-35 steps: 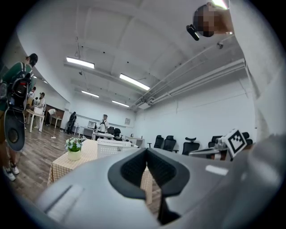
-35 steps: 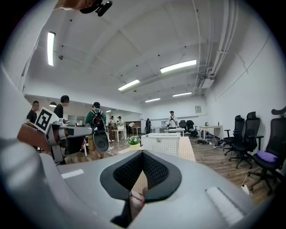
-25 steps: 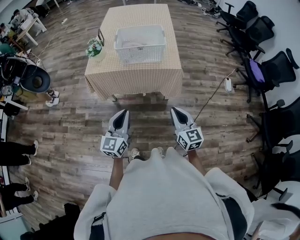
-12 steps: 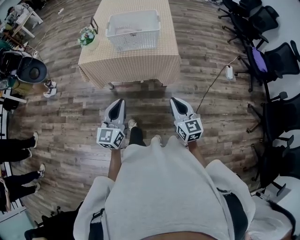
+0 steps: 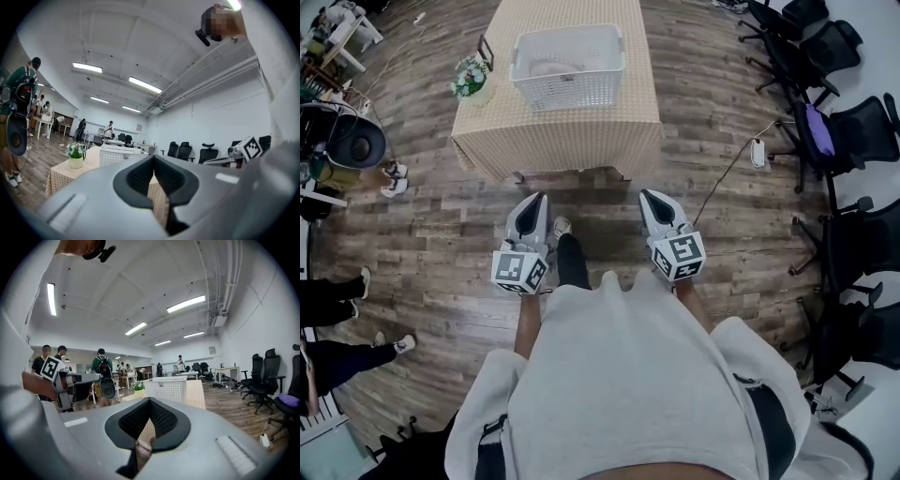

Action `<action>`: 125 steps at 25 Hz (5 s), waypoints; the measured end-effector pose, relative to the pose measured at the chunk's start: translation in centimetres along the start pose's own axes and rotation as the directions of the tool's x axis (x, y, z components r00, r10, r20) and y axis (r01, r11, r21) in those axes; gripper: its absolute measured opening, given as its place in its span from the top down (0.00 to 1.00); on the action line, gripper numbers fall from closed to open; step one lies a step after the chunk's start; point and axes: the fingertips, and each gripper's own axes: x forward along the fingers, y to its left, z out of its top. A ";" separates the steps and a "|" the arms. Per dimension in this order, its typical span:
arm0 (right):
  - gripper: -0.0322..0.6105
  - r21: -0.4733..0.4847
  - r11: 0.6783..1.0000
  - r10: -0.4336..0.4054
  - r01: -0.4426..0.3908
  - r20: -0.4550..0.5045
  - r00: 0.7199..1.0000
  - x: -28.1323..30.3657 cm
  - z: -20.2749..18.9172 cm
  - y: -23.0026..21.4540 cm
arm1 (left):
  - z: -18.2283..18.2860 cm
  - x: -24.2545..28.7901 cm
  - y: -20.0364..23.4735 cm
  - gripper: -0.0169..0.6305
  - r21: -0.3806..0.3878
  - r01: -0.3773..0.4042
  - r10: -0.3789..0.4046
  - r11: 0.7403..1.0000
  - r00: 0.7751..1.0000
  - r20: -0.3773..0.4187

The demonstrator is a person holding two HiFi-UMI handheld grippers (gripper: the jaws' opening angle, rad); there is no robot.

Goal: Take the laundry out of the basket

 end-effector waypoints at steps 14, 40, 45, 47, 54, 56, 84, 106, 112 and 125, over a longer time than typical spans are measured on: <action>0.95 -0.007 1.000 -0.028 0.028 0.001 1.000 16.2 4.4 -2.0 | 2.5 11.6 11.9 0.96 0.004 0.074 -0.074 0.997 0.997 0.008; 0.95 -0.014 0.998 -0.069 0.069 0.047 0.997 35.8 11.2 -2.9 | 6.0 23.7 27.2 0.96 0.034 0.136 -0.137 0.990 0.990 0.036; 0.95 -0.007 0.999 -0.039 0.040 0.079 0.996 39.1 12.9 -5.2 | 6.1 27.2 29.0 0.96 0.032 0.122 -0.122 0.992 0.992 0.026; 0.95 -0.005 1.000 -0.023 0.023 0.088 0.996 40.8 13.5 -6.3 | 6.4 29.0 29.8 0.96 0.037 0.113 -0.114 0.993 0.993 0.026; 0.95 0.012 0.999 0.033 -0.035 0.121 0.992 46.1 16.0 -11.3 | 7.9 36.4 31.4 0.96 0.053 0.077 -0.079 0.996 0.996 0.033; 0.95 0.016 0.999 0.050 -0.052 0.132 0.990 47.3 16.7 -12.5 | 8.3 37.9 32.0 0.96 0.050 0.058 -0.060 0.997 0.998 0.035; 0.95 0.024 0.998 0.051 -0.052 0.055 0.997 57.6 16.1 -15.8 | 7.0 44.1 40.4 0.96 0.006 0.002 -0.002 1.000 1.000 -0.015; 0.95 0.106 0.991 0.097 -0.078 -0.186 0.978 60.8 7.0 -13.6 | -2.0 43.6 44.7 0.96 -0.127 -0.043 0.017 0.991 0.979 -0.201; 0.95 -0.502 0.755 0.148 -0.423 -0.497 0.855 59.5 2.3 -9.7 | -2.0 43.2 44.5 0.96 -0.123 -0.035 0.010 0.992 0.981 -0.196; 0.37 -0.415 0.580 0.215 -0.701 -0.752 0.623 57.8 -3.6 -6.6 | -1.1 42.9 44.4 0.96 -0.141 -0.039 0.017 0.989 0.988 -0.155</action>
